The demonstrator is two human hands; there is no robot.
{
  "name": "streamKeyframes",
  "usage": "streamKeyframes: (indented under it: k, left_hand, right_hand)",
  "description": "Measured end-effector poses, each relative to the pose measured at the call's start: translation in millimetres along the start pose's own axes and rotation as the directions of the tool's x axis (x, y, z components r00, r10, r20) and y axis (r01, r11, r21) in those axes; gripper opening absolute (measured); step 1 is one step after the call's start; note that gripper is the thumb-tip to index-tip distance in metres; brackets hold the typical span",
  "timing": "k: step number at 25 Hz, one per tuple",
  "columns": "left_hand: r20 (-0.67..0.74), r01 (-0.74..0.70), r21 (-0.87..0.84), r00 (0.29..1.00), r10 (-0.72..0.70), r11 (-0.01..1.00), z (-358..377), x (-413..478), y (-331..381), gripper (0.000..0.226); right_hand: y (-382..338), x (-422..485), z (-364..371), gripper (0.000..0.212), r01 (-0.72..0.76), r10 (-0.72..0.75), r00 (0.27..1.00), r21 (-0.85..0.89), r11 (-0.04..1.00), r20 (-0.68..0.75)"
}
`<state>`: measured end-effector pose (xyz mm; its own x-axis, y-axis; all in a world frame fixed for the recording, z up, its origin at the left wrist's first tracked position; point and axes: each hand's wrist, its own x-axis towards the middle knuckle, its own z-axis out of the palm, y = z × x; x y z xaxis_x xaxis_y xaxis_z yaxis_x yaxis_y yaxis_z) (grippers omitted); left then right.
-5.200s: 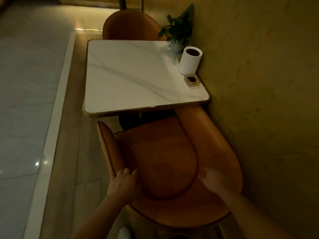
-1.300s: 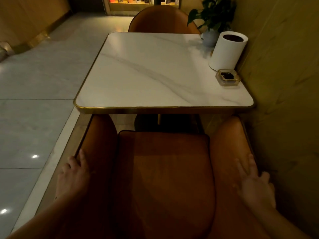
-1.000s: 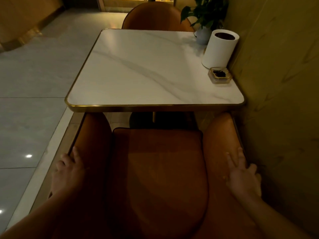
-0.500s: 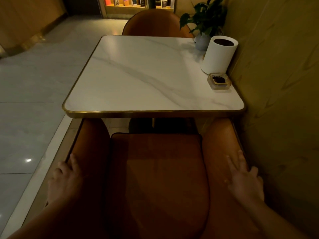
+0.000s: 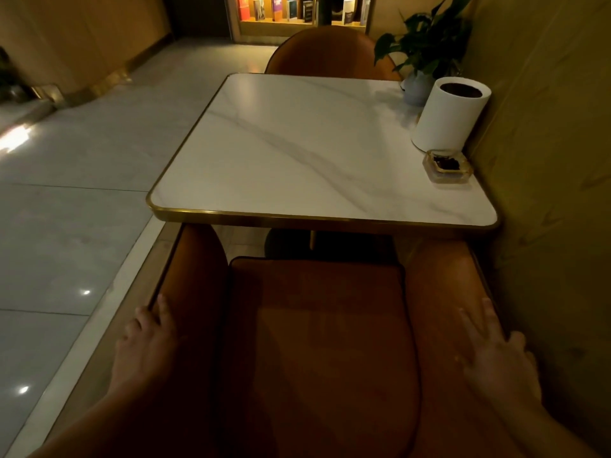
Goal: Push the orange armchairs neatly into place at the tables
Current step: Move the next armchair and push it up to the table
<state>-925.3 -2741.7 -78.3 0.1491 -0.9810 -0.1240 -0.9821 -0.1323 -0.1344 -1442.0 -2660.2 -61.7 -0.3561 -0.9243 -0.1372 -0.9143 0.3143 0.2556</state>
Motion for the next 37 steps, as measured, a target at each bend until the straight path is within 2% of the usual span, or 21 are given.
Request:
streamKeyframes:
  k: [8,14,20,25,32,34,37]
  left_hand:
    - [-0.015,-0.06,0.001,0.998,0.06,0.998,-20,21,29,0.094]
    - [-0.016,-0.02,0.05,1.0,0.021,0.999,-24,20,40,0.089]
    - [0.023,-0.05,0.077,0.999,0.048,0.996,-29,14,40,0.092]
    - [-0.029,-0.045,0.05,0.999,0.046,0.998,-16,15,34,0.095]
    - [-0.093,0.011,0.062,0.996,-0.005,0.998,-5,19,40,0.086]
    - [-0.11,-0.008,0.068,0.994,0.016,0.998,1,21,38,0.086]
    - [-0.174,-0.108,0.112,0.977,0.127,0.988,10,24,31,0.092]
  right_hand:
    - [11,15,2,0.093,-0.048,0.048,0.999,-0.014,0.999,0.007]
    - [10,16,0,0.092,-0.061,0.063,0.998,-0.064,0.996,0.025]
    - [10,18,-2,0.094,-0.057,0.058,0.998,-0.051,0.997,0.02]
    - [7,16,1,0.095,-0.061,0.062,0.998,-0.038,0.997,0.024]
    - [5,17,0,0.093,-0.08,0.082,0.996,-0.069,0.994,0.04]
    - [5,18,5,0.093,-0.088,0.091,0.995,-0.071,0.994,0.035]
    - [8,22,17,0.097,-0.085,0.087,0.996,-0.079,0.993,0.013]
